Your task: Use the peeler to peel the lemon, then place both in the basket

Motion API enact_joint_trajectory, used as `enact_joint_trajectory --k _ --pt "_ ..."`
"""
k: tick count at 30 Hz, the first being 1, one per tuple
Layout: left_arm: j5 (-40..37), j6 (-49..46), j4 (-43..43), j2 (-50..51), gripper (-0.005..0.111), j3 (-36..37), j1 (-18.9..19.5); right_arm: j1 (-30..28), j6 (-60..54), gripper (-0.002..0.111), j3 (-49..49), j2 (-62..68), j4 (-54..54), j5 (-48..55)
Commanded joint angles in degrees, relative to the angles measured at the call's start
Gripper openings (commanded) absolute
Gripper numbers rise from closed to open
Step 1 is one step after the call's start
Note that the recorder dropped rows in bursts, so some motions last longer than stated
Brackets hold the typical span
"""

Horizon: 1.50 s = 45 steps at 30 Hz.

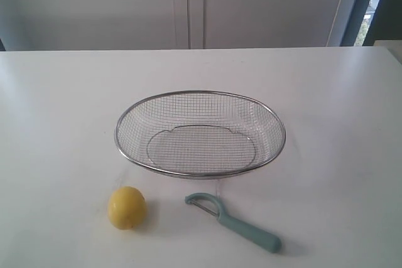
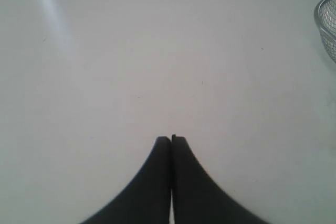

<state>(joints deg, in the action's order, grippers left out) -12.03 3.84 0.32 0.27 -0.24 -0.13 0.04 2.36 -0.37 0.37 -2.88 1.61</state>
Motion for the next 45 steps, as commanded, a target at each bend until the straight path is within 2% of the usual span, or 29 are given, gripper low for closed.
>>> enact_joint_trajectory --k 1,21,31,40,45 --pt "-0.02 0.14 -0.32 -0.27 0.000 0.24 0.01 -0.36 0.00 0.000 0.37 -0.37 0.01 -4.24" --pt "-0.02 0.14 -0.32 -0.27 0.000 0.24 0.01 -0.36 0.00 0.000 0.37 -0.37 0.01 -25.04" --pt "-0.02 0.14 -0.32 -0.27 0.000 0.24 0.01 -0.36 0.36 0.000 0.37 -0.37 0.66 -26.41" --pt "-0.02 0.14 -0.32 -0.27 0.000 0.24 0.01 -0.36 0.66 0.000 0.37 -0.37 12.01 -26.33" --pt "-0.02 0.14 -0.32 -0.27 0.000 0.24 0.01 -0.36 0.43 0.000 -0.25 -0.37 13.67 -25.06"
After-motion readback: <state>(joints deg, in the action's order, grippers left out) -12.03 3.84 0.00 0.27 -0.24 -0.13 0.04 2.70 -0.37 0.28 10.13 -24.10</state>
